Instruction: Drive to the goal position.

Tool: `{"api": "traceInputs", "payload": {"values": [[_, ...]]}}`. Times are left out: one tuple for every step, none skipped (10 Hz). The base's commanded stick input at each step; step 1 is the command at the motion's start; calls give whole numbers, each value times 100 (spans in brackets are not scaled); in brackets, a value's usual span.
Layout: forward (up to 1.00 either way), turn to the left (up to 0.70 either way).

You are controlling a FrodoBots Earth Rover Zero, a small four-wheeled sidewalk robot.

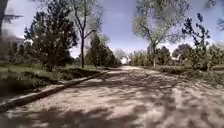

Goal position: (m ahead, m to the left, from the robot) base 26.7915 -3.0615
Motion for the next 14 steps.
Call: {"api": "traceInputs", "payload": {"values": [[70, 0], [70, 0], [70, 0], [70, 0], [70, 0], [70, 0], [70, 0], [70, 0], [70, 0], [70, 0], [70, 0], [70, 0], [70, 0], [70, 0]]}}
